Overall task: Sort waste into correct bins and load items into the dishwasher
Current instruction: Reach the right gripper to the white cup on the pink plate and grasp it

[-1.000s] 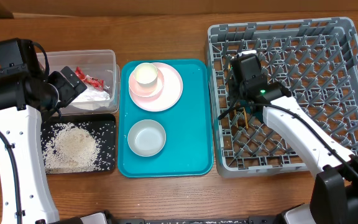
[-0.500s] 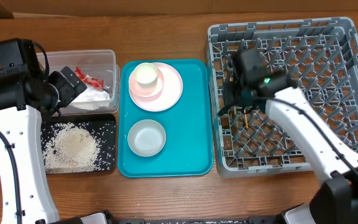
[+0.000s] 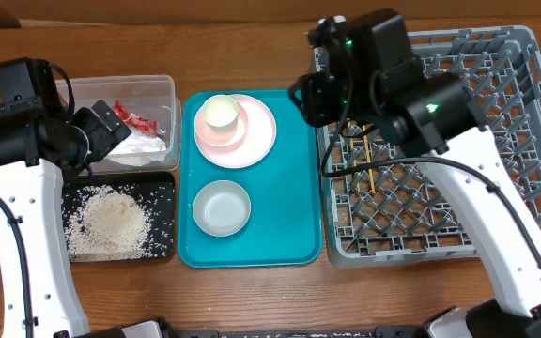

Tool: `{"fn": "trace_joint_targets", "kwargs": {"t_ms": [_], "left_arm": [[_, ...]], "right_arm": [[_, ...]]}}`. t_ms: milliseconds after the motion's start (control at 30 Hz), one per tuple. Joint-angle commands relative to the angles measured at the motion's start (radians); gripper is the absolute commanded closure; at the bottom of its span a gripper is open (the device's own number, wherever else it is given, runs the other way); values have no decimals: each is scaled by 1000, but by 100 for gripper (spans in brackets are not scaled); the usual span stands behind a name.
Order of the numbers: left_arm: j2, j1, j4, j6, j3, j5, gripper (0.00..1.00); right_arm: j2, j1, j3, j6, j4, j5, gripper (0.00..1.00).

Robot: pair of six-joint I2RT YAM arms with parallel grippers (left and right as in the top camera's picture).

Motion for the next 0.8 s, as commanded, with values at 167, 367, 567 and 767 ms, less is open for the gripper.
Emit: {"fn": "trace_joint_targets", "kwargs": {"t_ms": [167,367,567,767], "left_arm": [[5,2,1,-3,-3,3,0],[5,2,1,-3,-3,4,0],[5,2,1,-3,-3,3,0],[5,2,1,-3,-3,4,0]], "right_arm": [[147,42,13,-20,71,-26,59],[266,42,13,-19,171,-26,59],[365,62,13,-97,323,-26,58],[457,93,13,-97,512,-26,58]]}}
